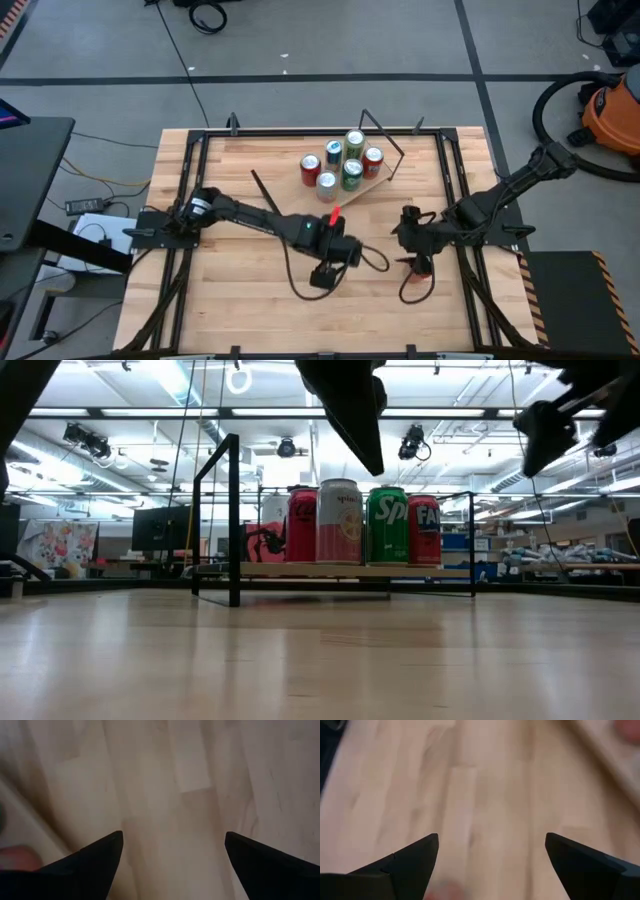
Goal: Place canned beverage on shelf
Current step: Put the orange soda can on the shelf
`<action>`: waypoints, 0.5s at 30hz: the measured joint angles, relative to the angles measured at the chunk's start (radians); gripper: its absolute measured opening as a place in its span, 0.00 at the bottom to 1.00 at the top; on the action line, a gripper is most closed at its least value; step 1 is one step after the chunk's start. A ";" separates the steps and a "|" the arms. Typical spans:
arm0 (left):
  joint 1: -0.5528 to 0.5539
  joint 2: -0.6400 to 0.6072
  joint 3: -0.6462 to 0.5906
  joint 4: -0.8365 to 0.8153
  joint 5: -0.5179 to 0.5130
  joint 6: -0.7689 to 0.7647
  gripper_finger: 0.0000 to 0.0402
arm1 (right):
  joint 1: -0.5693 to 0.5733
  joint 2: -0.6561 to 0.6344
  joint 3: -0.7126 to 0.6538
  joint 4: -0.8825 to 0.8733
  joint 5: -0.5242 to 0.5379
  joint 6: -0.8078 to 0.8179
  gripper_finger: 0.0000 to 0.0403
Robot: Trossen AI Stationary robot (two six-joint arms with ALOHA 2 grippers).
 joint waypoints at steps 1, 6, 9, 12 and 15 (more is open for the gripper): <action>-0.006 -0.001 -0.015 0.009 0.000 0.000 0.90 | 0.008 0.016 0.020 -0.025 -0.023 0.009 0.94; -0.025 0.000 -0.059 0.023 -0.006 -0.013 0.90 | 0.054 0.095 0.097 -0.154 -0.114 0.063 0.94; -0.035 0.000 -0.079 0.018 -0.027 -0.015 0.90 | 0.082 0.146 0.147 -0.228 -0.132 0.108 0.94; -0.039 0.000 -0.090 0.018 -0.039 -0.010 0.90 | 0.114 0.196 0.201 -0.321 -0.130 0.156 0.94; -0.037 0.000 -0.094 0.018 -0.040 -0.010 0.90 | 0.141 0.234 0.243 -0.386 -0.129 0.201 0.94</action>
